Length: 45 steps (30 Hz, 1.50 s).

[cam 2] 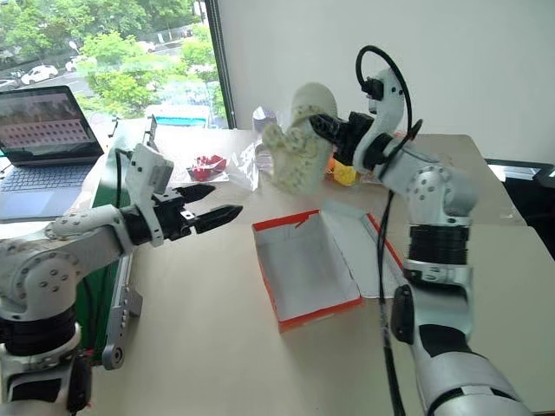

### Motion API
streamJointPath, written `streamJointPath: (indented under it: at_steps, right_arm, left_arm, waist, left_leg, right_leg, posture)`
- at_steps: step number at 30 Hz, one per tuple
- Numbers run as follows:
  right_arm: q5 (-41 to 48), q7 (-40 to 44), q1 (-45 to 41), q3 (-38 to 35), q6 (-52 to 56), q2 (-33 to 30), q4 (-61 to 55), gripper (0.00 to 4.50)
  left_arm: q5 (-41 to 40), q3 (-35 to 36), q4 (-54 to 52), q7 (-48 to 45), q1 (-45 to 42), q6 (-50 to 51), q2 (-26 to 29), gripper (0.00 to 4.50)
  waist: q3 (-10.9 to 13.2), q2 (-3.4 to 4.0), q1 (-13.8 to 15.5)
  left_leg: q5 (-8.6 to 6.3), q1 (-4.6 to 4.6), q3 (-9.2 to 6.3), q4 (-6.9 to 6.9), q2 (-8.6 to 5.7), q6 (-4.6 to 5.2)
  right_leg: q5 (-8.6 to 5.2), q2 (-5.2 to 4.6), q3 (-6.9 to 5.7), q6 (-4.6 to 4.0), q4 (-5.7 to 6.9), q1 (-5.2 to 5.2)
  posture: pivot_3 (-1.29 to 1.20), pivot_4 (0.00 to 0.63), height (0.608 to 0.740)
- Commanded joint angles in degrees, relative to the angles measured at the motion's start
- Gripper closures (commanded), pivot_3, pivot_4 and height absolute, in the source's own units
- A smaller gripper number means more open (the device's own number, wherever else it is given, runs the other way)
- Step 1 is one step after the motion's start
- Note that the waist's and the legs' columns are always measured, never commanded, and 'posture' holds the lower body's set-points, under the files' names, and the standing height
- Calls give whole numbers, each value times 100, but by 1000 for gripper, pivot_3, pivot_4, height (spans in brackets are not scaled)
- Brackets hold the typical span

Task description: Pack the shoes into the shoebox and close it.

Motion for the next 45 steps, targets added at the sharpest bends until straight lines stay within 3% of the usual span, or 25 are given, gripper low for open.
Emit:
streamJointPath:
  at_steps: [1, 10, 26, 28, 29, 37, 45]
  right_arm:
    - [-169, 465, 309, 757, 633, -524, -698, 3950]
    - [-653, 260, 728, 1549, 1365, -586, -1211, 3950]
    - [-1539, 93, 1284, 2181, 1250, -17, -706, 3950]
    - [-1645, 83, 1285, 2210, 1228, -16, -711, 2974]
    - [-1720, 29, 1243, 2213, 1235, -10, -720, 2829]
    - [-1675, -22, 754, 1893, 1748, 132, -1186, 67]
    - [-910, 51, 251, 520, 2802, 940, -1724, 19]
  left_arm:
    - [139, -352, -208, -339, 132, -294, 271, 0]
    - [344, -703, -207, -341, 300, -597, 204, 0]
    - [464, -752, -263, -226, 285, -603, 118, 0]
    - [454, -729, -274, -210, 285, -587, 129, 0]
    - [448, -719, -278, -206, 289, -581, 134, 0]
    - [414, -710, -287, -188, 298, -547, 162, 0]
    - [430, -661, -258, -173, 315, -514, 239, 0]
  waist:
    - [0, 0, 4]
    - [2, 0, 9]
    - [-1, -4, 15]
    - [-1, -4, 14]
    - [-1, -4, 14]
    - [-1, -3, 8]
    - [-1, -2, 12]
  left_leg:
    - [0, -1, 2, 0, -1, 0]
    - [2, 2, 2, 0, -2, -3]
    - [2, 9, 0, 1, -5, -3]
    - [2, 9, 1, 1, -6, -3]
    - [2, 11, 1, 1, -5, -4]
    - [2, 8, 2, 2, -6, -6]
    - [2, 8, 0, 2, -3, -6]
  right_leg:
    - [-1, -1, 2, -1, 0, 0]
    - [-1, 0, 9, 1, 4, -1]
    - [6, -1, 6, 12, 3, 9]
    - [5, -2, 7, 11, 3, 9]
    - [3, -2, 7, 8, 3, 9]
    - [5, -2, 9, 11, 5, 6]
    - [8, 1, 6, 14, 7, 6]
  posture:
    - [0, 150, 740]
    - [0, 150, 740]
    - [0, 150, 740]
    - [0, 150, 740]
    - [0, 150, 740]
    - [0, 150, 740]
    - [0, 150, 740]
